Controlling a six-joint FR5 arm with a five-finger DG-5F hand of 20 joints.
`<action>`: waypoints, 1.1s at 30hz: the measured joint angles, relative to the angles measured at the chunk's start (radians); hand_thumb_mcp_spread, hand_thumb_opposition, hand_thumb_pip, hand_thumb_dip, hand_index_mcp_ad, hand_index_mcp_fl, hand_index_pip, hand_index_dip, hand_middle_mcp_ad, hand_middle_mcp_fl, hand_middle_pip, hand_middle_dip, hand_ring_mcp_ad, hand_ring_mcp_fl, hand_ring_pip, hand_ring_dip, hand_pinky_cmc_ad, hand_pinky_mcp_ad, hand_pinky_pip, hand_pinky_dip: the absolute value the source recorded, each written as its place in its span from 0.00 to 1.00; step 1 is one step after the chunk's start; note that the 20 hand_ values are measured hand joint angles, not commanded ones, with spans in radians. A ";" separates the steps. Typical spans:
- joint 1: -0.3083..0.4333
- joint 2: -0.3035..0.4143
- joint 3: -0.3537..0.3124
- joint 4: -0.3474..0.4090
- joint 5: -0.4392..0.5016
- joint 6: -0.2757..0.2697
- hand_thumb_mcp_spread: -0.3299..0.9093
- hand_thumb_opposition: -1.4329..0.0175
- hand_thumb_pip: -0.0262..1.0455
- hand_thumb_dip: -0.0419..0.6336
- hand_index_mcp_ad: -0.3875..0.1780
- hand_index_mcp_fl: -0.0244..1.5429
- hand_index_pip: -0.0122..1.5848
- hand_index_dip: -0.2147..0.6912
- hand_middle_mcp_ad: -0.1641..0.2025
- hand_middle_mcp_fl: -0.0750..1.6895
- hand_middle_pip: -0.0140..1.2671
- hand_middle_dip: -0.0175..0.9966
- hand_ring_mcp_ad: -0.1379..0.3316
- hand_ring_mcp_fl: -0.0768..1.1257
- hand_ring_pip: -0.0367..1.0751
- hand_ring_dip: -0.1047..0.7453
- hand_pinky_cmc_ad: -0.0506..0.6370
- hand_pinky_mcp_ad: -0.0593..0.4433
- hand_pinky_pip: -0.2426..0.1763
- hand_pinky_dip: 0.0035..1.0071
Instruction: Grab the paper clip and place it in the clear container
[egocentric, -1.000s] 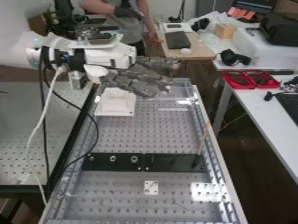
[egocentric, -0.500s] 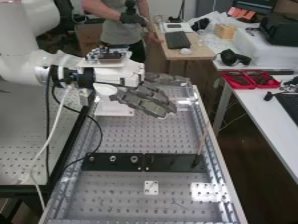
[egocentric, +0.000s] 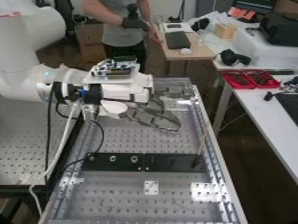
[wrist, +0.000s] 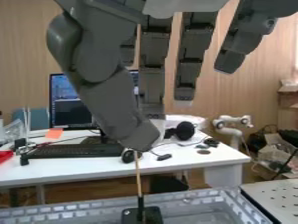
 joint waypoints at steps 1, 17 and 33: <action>-0.003 -0.002 0.001 0.002 -0.002 0.001 0.84 0.31 0.65 0.55 0.47 0.12 0.08 0.10 0.21 0.44 0.64 0.84 0.37 0.44 0.13 0.72 0.55 0.58 0.63 0.15; -0.075 -0.099 0.060 0.027 -0.056 0.034 0.77 0.34 0.66 0.56 0.44 0.12 0.09 0.09 0.24 0.38 0.54 0.82 0.38 0.43 0.12 0.75 0.61 0.58 0.67 0.15; -0.123 -0.153 0.084 0.046 -0.078 0.049 0.84 0.29 0.66 0.55 0.45 0.14 0.08 0.06 0.23 0.44 0.67 0.87 0.38 0.45 0.13 0.76 0.62 0.62 0.70 0.15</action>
